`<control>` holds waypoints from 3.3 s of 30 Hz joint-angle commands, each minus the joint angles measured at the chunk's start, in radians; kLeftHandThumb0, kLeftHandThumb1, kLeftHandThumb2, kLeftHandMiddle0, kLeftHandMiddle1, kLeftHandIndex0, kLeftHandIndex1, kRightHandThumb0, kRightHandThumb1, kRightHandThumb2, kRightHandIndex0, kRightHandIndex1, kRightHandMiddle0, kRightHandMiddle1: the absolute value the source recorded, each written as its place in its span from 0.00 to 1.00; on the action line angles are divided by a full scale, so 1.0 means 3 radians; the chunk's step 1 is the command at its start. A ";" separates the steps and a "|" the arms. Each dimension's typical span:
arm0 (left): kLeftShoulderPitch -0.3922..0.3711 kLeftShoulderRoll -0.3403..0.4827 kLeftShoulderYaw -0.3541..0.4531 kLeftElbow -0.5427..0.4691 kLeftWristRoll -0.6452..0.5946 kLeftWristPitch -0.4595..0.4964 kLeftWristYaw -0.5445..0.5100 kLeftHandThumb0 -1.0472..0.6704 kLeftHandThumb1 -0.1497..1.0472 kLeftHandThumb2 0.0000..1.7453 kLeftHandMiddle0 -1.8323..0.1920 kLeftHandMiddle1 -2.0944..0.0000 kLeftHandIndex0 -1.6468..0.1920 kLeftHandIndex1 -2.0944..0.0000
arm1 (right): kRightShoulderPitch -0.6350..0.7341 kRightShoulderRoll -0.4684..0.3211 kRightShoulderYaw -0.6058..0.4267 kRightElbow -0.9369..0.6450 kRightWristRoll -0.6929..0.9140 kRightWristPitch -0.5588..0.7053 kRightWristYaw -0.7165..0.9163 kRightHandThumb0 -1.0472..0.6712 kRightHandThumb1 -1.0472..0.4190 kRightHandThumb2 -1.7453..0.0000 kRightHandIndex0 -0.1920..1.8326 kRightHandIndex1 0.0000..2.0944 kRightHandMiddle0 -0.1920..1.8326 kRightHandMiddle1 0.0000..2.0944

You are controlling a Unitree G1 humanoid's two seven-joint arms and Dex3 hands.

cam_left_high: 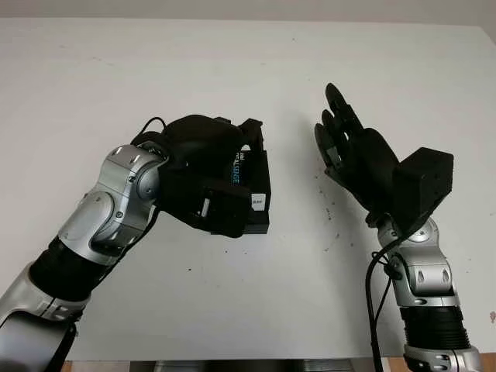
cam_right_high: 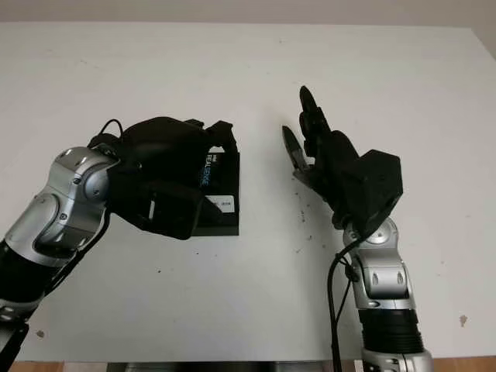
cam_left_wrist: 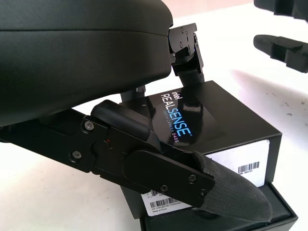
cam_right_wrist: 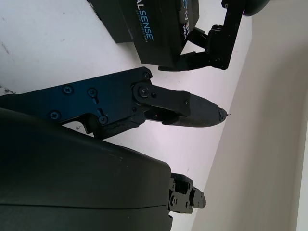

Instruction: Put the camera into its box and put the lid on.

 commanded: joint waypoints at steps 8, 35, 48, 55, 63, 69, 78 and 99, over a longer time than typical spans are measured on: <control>0.0049 -0.0019 0.0066 -0.0128 0.0081 0.0094 -0.0029 0.36 1.00 0.05 0.89 0.00 0.94 0.24 | 0.0012 -0.0014 0.0005 -0.0047 -0.0015 0.0010 -0.0008 0.25 0.00 0.68 0.05 0.03 0.05 0.03; 0.0377 0.0003 0.0467 -0.0624 -0.0545 0.0398 -0.0007 0.45 1.00 0.15 0.79 0.00 0.86 0.27 | 0.0020 -0.0036 0.0022 -0.0079 -0.0047 0.0115 0.0008 0.24 0.00 0.68 0.04 0.03 0.05 0.03; 0.0643 -0.0007 0.0269 -0.0512 0.0027 -0.0131 0.0540 0.48 1.00 0.16 0.91 0.00 0.91 0.15 | 0.0038 -0.0046 0.0019 -0.0107 -0.0063 0.0144 0.0020 0.24 0.00 0.68 0.04 0.02 0.05 0.03; 0.0643 -0.0046 0.0223 -0.0431 0.0132 -0.0244 0.0554 0.48 1.00 0.15 0.88 0.00 0.95 0.08 | 0.0049 -0.0045 0.0020 -0.0119 -0.0062 0.0140 0.0030 0.24 0.00 0.68 0.04 0.02 0.05 0.03; 0.0576 -0.0042 0.0332 -0.0374 -0.0239 -0.0291 0.0243 0.50 1.00 0.13 0.83 0.00 0.91 0.16 | 0.0047 -0.0022 0.0016 -0.0115 -0.0040 0.0161 0.0007 0.24 0.00 0.68 0.04 0.02 0.05 0.03; 0.0473 -0.0023 0.0382 -0.0434 -0.0409 -0.0118 -0.0029 0.47 1.00 0.13 0.85 0.00 0.86 0.30 | 0.0050 -0.0003 0.0011 -0.0124 -0.0019 0.0194 -0.0014 0.24 0.00 0.69 0.04 0.02 0.05 0.03; 0.0414 -0.0004 0.0447 -0.0573 -0.0399 0.0051 -0.0073 0.47 1.00 0.13 0.86 0.03 0.86 0.30 | 0.0058 -0.0005 0.0008 -0.0072 -0.0033 0.0101 -0.0014 0.23 0.00 0.69 0.04 0.03 0.05 0.03; 0.0625 -0.0014 0.0359 -0.0505 -0.0241 -0.0276 0.0210 0.49 1.00 0.15 0.88 0.01 0.87 0.31 | 0.0050 -0.0026 0.0009 -0.0120 -0.0036 0.0172 0.0005 0.23 0.00 0.69 0.04 0.03 0.05 0.03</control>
